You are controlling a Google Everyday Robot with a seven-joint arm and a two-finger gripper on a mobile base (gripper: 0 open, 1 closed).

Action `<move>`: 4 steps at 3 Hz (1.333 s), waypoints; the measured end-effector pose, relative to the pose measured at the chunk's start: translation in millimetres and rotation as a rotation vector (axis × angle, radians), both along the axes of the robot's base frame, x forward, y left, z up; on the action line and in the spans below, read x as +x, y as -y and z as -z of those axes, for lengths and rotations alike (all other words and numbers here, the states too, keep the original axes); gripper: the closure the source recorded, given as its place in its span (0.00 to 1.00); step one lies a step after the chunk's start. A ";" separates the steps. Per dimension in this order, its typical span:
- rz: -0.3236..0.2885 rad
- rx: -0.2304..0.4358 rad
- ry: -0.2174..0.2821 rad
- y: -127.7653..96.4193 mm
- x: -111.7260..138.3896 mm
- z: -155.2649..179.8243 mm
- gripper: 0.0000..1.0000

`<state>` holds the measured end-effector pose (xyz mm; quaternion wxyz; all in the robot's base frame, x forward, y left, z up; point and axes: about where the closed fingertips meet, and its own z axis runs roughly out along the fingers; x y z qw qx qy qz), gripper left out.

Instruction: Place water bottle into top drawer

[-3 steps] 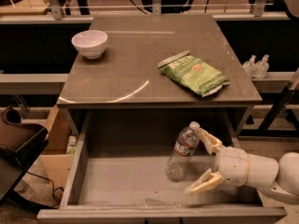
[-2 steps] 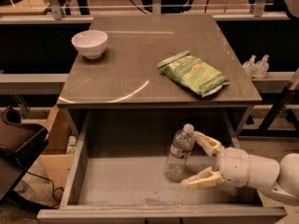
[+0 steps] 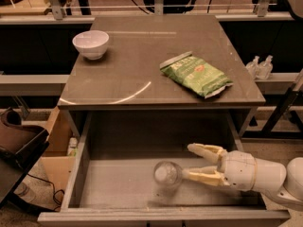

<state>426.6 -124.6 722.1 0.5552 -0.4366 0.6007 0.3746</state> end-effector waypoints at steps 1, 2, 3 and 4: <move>0.005 -0.001 -0.001 2.4 -1.4 0.3 0.28; 0.010 -0.001 -0.001 4.3 -2.6 0.6 0.06; 0.013 -0.002 -0.002 5.6 -3.5 0.8 0.00; 0.013 -0.002 -0.002 5.6 -3.5 0.8 0.00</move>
Offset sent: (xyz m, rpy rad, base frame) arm -0.0011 -0.0019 -0.0003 -0.0006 0.0005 -0.0044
